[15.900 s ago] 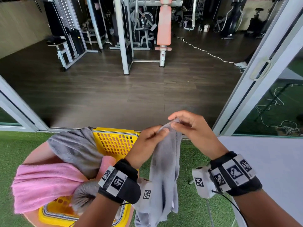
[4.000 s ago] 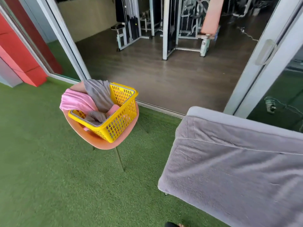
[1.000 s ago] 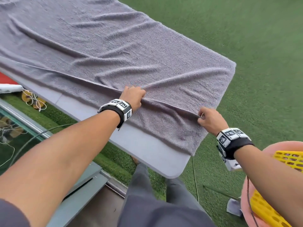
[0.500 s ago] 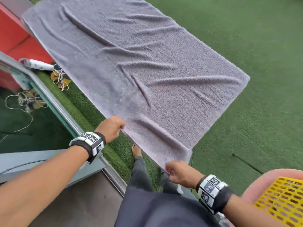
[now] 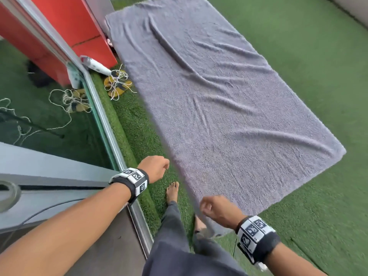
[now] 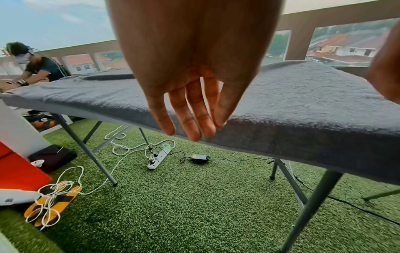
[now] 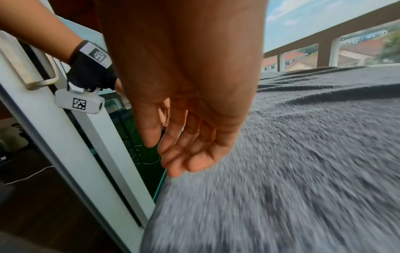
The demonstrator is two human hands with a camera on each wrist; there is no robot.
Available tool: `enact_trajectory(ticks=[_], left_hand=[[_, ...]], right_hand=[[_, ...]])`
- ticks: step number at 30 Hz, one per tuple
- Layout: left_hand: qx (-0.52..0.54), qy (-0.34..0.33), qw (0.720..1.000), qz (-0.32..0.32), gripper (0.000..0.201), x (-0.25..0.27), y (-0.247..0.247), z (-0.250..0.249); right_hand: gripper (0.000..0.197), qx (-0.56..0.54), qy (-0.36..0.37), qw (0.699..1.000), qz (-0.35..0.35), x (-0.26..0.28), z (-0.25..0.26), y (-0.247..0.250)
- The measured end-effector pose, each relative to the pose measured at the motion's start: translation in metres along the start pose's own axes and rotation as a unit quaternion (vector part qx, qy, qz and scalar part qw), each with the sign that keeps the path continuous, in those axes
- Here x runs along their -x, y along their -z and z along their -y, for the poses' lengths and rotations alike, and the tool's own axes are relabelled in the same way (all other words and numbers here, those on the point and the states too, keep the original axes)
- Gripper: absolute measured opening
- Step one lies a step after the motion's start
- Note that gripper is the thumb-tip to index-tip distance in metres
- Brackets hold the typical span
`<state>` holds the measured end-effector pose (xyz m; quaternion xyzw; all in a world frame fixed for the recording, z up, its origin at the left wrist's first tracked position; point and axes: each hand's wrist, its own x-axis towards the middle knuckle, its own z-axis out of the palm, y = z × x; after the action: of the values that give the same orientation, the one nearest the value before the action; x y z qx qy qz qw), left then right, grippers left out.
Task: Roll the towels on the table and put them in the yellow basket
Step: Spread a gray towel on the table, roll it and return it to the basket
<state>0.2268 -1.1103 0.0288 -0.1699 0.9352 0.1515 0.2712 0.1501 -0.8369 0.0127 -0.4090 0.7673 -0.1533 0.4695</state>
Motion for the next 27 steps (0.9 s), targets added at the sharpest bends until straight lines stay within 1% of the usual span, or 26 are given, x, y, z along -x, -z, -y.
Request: enact_trajectory(ticks=[2,4,5,6,8,9,10,11,12,13,14,17,20,22,24,27], left_hand=[[0.026,0.031,0.999,-0.007,0.020,-0.007,0.007,0.010],[0.074,0.080,0.994,-0.001,0.020,-0.018,0.013,0.016],[0.098,0.109,0.989,0.015,0.026,-0.024,0.014,0.016],[0.117,0.133,0.984,0.035,0.039,-0.030,0.012,0.015],[0.157,0.158,0.971,0.087,0.073,-0.040,0.001,0.006],[0.183,0.161,0.964,0.110,0.083,-0.042,-0.006,-0.001],[0.209,0.163,0.957,0.121,0.086,-0.043,-0.015,-0.009],[0.235,0.165,0.951,0.118,0.080,-0.045,-0.023,-0.016],[0.258,0.172,0.945,0.104,0.069,-0.047,-0.031,-0.022],[0.275,0.180,0.941,0.083,0.056,-0.046,-0.036,-0.027],[0.290,0.187,0.936,0.063,0.048,-0.045,-0.040,-0.030],[0.338,0.212,0.917,0.007,0.042,-0.038,-0.046,-0.032],[0.340,0.245,0.907,-0.051,0.035,-0.027,-0.050,-0.032],[0.357,0.283,0.885,-0.091,0.026,-0.019,-0.057,-0.037],[0.373,0.327,0.862,-0.101,0.021,-0.005,-0.072,-0.046],[0.422,0.378,0.820,-0.085,0.024,0.026,-0.110,-0.077]], right_hand=[[0.018,0.010,0.000,0.999,-0.042,-0.026,0.008,0.017],[0.023,0.031,-0.024,0.995,-0.095,-0.051,0.016,0.032],[0.028,0.041,-0.048,0.991,-0.115,-0.061,0.019,0.038],[0.033,0.050,-0.075,0.988,-0.126,-0.070,0.020,0.041],[0.037,0.076,-0.117,0.983,-0.118,-0.081,0.023,0.041],[0.034,0.087,-0.127,0.982,-0.111,-0.085,0.024,0.037],[0.026,0.090,-0.130,0.981,-0.114,-0.087,0.026,0.033],[0.018,0.083,-0.128,0.981,-0.120,-0.089,0.028,0.028],[0.013,0.078,-0.122,0.981,-0.126,-0.091,0.028,0.025],[0.013,0.073,-0.115,0.982,-0.133,-0.092,0.029,0.022],[0.014,0.067,-0.111,0.983,-0.134,-0.093,0.029,0.020],[0.013,0.046,-0.083,0.989,-0.116,-0.093,0.026,0.026],[0.009,0.034,-0.018,0.996,-0.079,-0.082,0.009,0.039],[0.010,0.040,0.021,0.995,-0.088,-0.067,-0.015,0.047],[0.009,0.047,0.049,0.992,-0.108,-0.047,-0.047,0.055],[0.008,0.039,0.068,0.991,-0.108,-0.007,-0.100,0.068]])
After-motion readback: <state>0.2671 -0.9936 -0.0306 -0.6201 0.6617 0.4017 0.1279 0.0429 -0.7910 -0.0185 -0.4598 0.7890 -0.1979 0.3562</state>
